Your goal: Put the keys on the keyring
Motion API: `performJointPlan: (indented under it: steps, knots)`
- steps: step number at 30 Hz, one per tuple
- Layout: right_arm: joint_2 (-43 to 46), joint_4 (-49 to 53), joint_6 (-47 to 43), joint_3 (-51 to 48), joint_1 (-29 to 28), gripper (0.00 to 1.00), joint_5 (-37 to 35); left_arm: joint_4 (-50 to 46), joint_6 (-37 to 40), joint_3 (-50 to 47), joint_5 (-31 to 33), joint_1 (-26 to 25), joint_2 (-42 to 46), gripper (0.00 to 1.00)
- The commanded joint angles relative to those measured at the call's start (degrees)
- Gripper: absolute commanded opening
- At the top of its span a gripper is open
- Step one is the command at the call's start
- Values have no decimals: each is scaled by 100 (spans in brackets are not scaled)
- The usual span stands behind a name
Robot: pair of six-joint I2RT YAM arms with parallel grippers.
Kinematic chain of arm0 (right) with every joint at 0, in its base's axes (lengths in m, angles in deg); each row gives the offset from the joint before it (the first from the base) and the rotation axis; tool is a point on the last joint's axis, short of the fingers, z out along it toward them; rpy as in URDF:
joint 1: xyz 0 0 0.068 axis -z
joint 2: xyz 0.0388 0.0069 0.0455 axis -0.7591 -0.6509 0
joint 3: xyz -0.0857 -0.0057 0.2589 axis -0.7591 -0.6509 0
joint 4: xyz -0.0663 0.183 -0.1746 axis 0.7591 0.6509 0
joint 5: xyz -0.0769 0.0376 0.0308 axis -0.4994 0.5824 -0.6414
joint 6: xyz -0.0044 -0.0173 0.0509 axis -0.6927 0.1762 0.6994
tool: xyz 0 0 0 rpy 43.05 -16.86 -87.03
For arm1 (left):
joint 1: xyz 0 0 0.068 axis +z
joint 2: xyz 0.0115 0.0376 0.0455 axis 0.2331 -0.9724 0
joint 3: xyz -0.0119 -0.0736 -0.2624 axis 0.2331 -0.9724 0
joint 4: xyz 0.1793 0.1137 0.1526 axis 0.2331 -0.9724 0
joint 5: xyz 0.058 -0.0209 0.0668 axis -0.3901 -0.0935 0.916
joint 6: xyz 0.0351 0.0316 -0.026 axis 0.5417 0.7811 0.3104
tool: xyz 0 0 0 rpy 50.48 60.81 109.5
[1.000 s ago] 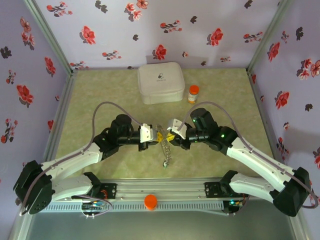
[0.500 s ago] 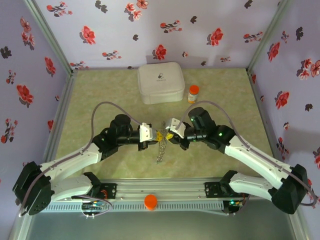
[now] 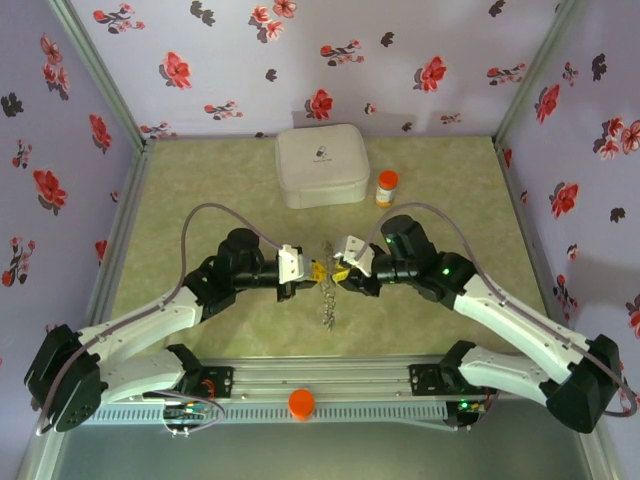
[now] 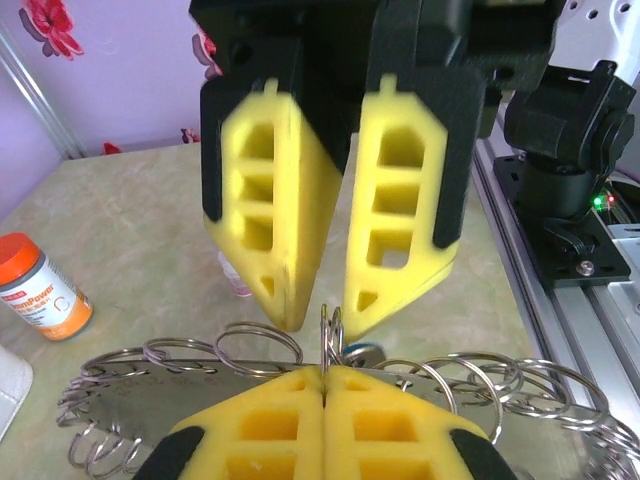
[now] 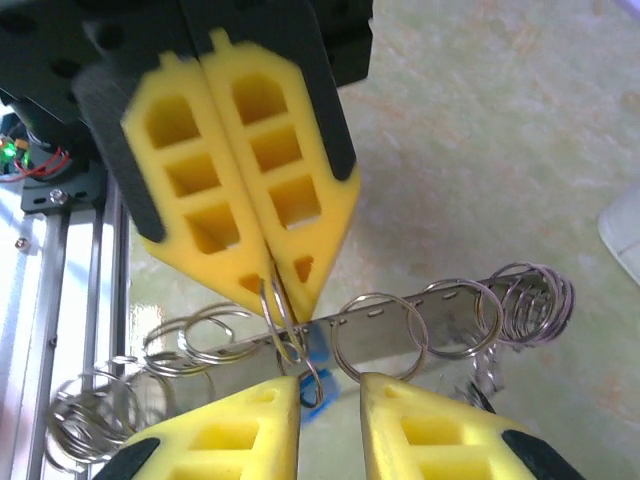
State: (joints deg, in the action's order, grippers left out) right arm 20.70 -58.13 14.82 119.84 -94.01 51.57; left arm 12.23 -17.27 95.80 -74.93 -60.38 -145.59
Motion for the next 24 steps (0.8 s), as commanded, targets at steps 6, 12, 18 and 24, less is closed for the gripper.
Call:
performJointPlan:
  steps: [6, 12, 18, 24]
  knots:
    - [6, -382, 31, -57, -11, 25, 407, 377, -16, 94, -172, -37, 33, 0]
    - [-115, -636, 137, -50, -34, 19, 524, 409, -27, 94, -172, -31, 15, 0]
    - [-250, -528, 76, 51, -72, 0, 541, 427, -70, 63, -89, -35, 52, 7]
    - [-367, 185, -329, 380, -133, 0, 169, -323, 350, 117, 401, -33, 103, 36]
